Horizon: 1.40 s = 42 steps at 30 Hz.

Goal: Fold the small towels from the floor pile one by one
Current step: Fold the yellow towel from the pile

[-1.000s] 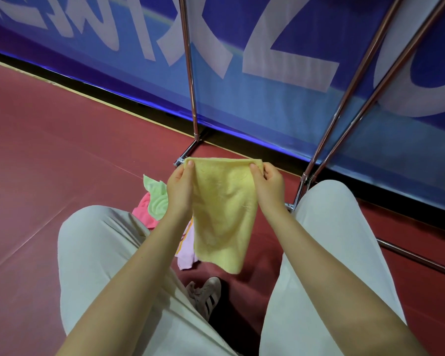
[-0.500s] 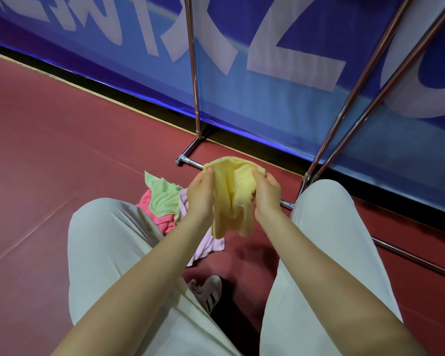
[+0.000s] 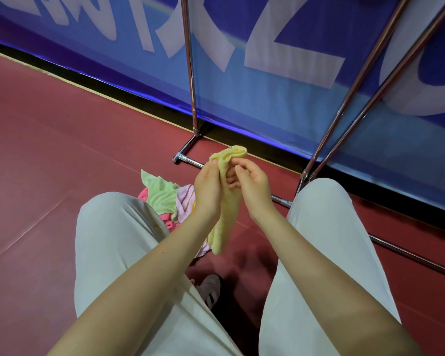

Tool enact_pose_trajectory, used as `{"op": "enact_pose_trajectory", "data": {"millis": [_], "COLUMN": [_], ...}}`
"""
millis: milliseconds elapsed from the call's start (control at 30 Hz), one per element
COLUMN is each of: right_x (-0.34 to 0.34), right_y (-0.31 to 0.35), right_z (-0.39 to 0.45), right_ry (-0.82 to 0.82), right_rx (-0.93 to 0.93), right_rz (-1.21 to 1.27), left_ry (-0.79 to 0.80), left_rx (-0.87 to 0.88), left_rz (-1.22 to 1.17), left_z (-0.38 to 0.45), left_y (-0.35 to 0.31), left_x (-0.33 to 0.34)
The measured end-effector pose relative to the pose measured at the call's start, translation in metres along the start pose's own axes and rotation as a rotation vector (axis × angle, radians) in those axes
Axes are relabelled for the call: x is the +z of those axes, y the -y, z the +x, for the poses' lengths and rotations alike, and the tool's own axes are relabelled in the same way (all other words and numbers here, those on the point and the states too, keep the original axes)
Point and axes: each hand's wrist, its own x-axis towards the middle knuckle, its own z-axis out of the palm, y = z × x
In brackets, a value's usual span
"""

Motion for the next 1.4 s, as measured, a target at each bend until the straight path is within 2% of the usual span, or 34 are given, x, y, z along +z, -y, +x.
{"op": "enact_pose_trajectory", "data": {"millis": [100,267,367,500,633,767,900,1000,1167,1400], "right_x": [-0.007,-0.014,-0.018,-0.02,-0.016,-0.018,-0.024,-0.025,-0.021,-0.008], "right_y": [-0.002,-0.006,-0.007,-0.005,-0.011,-0.01,-0.007,-0.008,-0.011,-0.024], "right_z": [0.002,0.007,0.006,0.005,0.002,-0.001,-0.001,0.002,0.002,-0.007], "right_ry": [-0.008,-0.111,-0.096,0.035,-0.022,-0.08,-0.108,-0.129,-0.055,0.14], "right_rx": [-0.138,-0.203,-0.111,0.175,0.171,0.132,0.168,0.247,0.207,0.161], "right_rz": [-0.199,-0.247,-0.25,-0.196,-0.28,-0.255,-0.173,-0.046,0.065,-0.029], "left_ry": [0.064,0.13,0.196,0.236,0.265,0.202,0.33,0.283,0.128,0.083], "left_rx": [0.013,0.034,0.019,-0.012,-0.003,-0.108,0.144,0.217,0.24,0.184], "left_rz": [0.0,0.041,0.08,0.1,0.165,0.154,0.4,0.49,0.391,0.242], "left_z": [-0.005,0.0,0.005,0.008,0.002,-0.003,-0.015,-0.014,-0.006,0.012], "left_y": [-0.007,-0.002,-0.003,0.001,0.001,0.001,0.006,0.012,0.004,-0.027], "left_x": [-0.001,-0.008,-0.015,-0.023,-0.023,-0.013,-0.007,-0.003,0.003,-0.002]}}
